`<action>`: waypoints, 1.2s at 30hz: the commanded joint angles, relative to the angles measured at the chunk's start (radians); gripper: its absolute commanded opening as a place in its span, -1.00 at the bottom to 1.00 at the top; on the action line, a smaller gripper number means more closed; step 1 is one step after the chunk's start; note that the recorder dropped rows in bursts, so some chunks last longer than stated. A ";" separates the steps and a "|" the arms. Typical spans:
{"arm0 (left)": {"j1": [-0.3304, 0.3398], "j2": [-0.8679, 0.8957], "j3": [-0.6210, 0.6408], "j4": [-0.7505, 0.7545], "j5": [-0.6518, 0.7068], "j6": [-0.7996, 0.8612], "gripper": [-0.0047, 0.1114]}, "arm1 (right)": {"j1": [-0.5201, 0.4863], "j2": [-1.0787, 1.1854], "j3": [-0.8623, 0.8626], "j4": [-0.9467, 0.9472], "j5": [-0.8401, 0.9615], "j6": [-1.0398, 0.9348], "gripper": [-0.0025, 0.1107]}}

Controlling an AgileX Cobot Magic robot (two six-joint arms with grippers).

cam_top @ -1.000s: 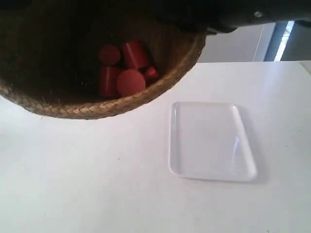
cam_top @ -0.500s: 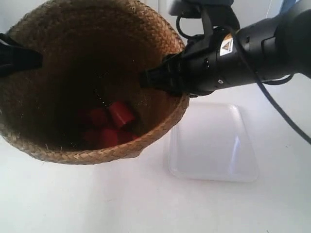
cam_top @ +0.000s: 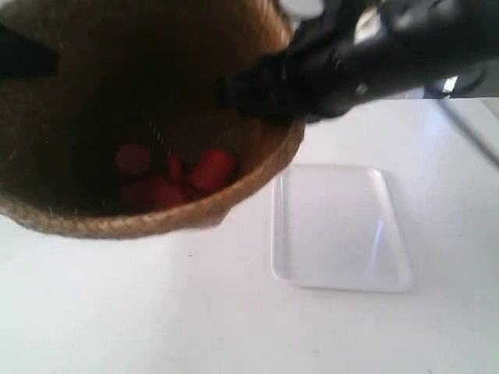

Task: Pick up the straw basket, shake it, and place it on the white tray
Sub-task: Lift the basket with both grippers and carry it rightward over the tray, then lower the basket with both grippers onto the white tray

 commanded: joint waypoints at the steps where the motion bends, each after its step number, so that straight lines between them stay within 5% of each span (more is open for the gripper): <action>1: 0.006 0.036 0.148 -0.017 -0.105 -0.044 -0.92 | 0.001 0.029 0.166 -0.044 -0.161 0.025 -0.96; 3: 0.016 0.061 0.147 -0.017 -0.042 -0.020 -0.92 | -0.020 0.076 0.159 -0.016 -0.042 0.068 -0.96; 9: 0.012 0.038 0.047 -0.098 -0.076 0.003 -0.92 | -0.022 -0.006 0.100 -0.021 -0.098 0.018 -0.96; 14: 0.005 0.099 0.027 -0.291 -0.085 0.041 -0.92 | -0.079 0.005 -0.013 -0.090 0.007 0.054 -0.96; 22: -0.261 0.383 -0.189 -0.383 -0.224 -0.009 -0.92 | -0.388 0.139 -0.313 -0.093 0.452 -0.046 -0.96; 36: -0.302 0.632 -0.282 -0.481 -0.185 -0.081 -0.92 | -0.559 0.284 -0.313 -0.200 0.539 -0.192 -0.96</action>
